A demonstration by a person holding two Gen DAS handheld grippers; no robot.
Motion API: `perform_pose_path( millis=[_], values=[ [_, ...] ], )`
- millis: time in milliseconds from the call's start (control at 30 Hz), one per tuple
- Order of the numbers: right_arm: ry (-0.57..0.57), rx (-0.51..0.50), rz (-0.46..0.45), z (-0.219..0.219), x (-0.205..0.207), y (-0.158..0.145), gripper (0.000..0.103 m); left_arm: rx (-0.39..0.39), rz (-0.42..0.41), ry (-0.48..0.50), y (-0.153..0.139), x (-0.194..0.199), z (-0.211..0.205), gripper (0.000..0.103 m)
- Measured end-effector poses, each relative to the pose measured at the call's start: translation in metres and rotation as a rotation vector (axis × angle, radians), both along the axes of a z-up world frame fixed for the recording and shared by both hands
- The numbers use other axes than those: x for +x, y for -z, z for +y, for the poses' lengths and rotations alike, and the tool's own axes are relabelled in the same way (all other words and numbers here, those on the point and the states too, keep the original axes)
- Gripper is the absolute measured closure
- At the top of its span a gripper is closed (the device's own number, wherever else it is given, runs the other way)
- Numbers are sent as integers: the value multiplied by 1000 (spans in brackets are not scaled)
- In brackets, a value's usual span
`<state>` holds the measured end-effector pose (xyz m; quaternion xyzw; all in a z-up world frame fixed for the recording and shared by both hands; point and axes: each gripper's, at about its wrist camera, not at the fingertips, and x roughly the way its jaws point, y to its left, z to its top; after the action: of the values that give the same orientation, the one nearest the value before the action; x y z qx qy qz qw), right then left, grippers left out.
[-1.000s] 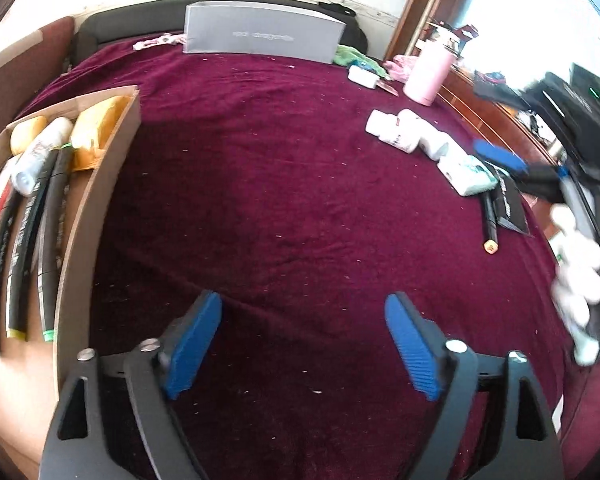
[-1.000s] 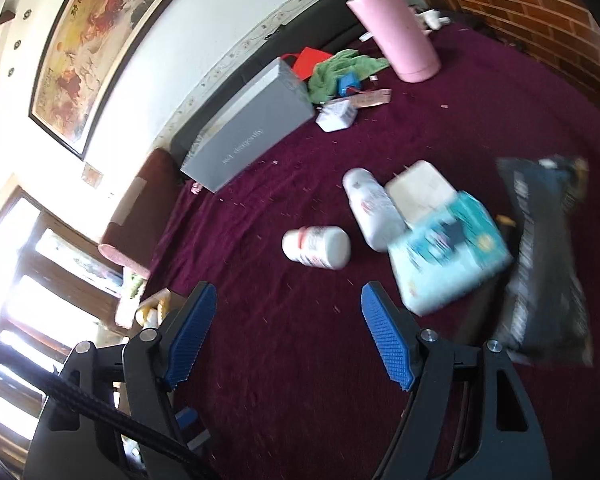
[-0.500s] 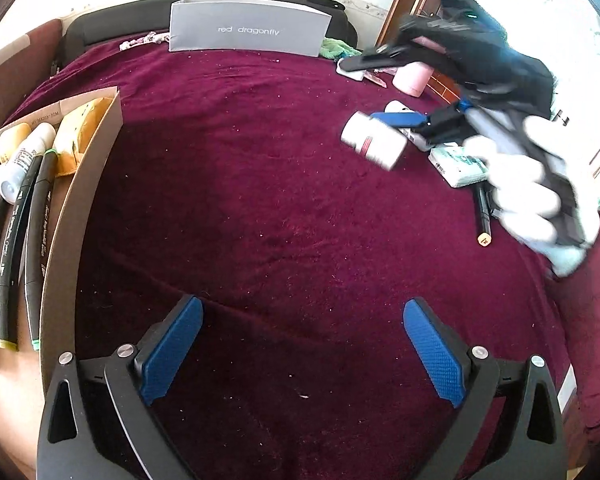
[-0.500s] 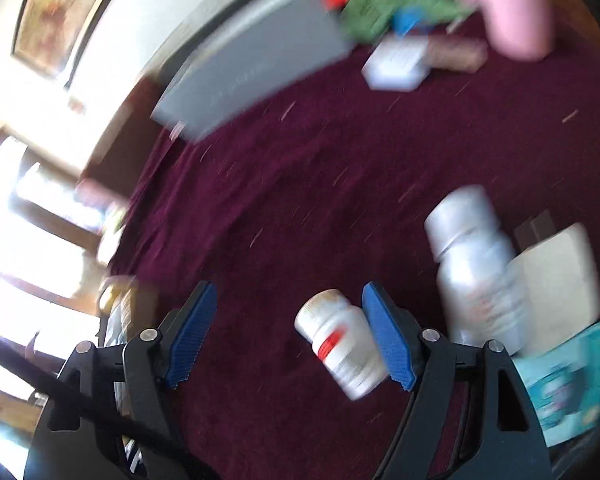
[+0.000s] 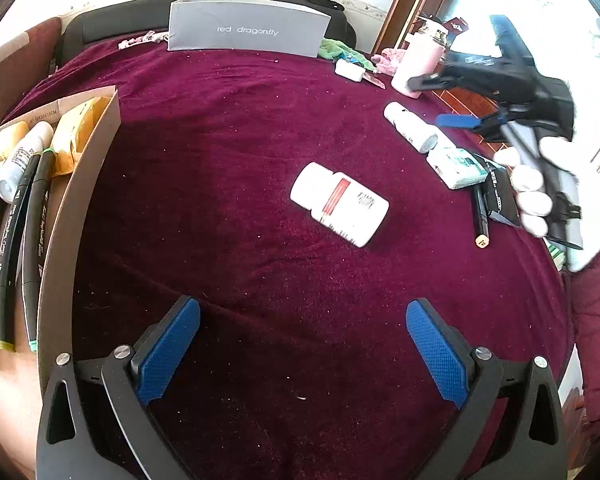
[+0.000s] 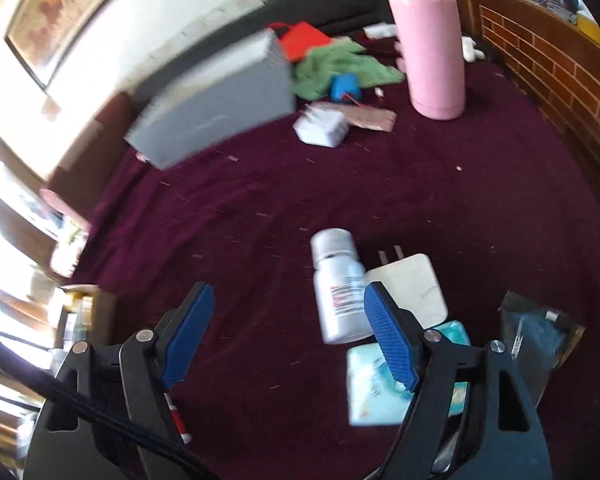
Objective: Organize objects
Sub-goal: 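Reach and grasp the green-labelled white medicine bottle with the right tool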
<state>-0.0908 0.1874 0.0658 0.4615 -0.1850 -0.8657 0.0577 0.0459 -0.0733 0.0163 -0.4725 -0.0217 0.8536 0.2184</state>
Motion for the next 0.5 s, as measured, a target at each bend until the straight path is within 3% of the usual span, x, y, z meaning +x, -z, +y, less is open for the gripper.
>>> perform_pose_path(
  millis=[167,300,400,500],
  values=[
    [-7,-24,-70,-4,-30,31,25,8,-1,-1,0,0,-1,2],
    [-108,-47,-104,-31,-26,29,31,5,0,-1,1,0,-1,2],
    [-57,149,-75,-45,-14,22,31,-11,2,1,1,1,0,2],
    [-11,154,-83,-44,-18,26,30,-2,1,-1,0,1,-2,2]
  ],
)
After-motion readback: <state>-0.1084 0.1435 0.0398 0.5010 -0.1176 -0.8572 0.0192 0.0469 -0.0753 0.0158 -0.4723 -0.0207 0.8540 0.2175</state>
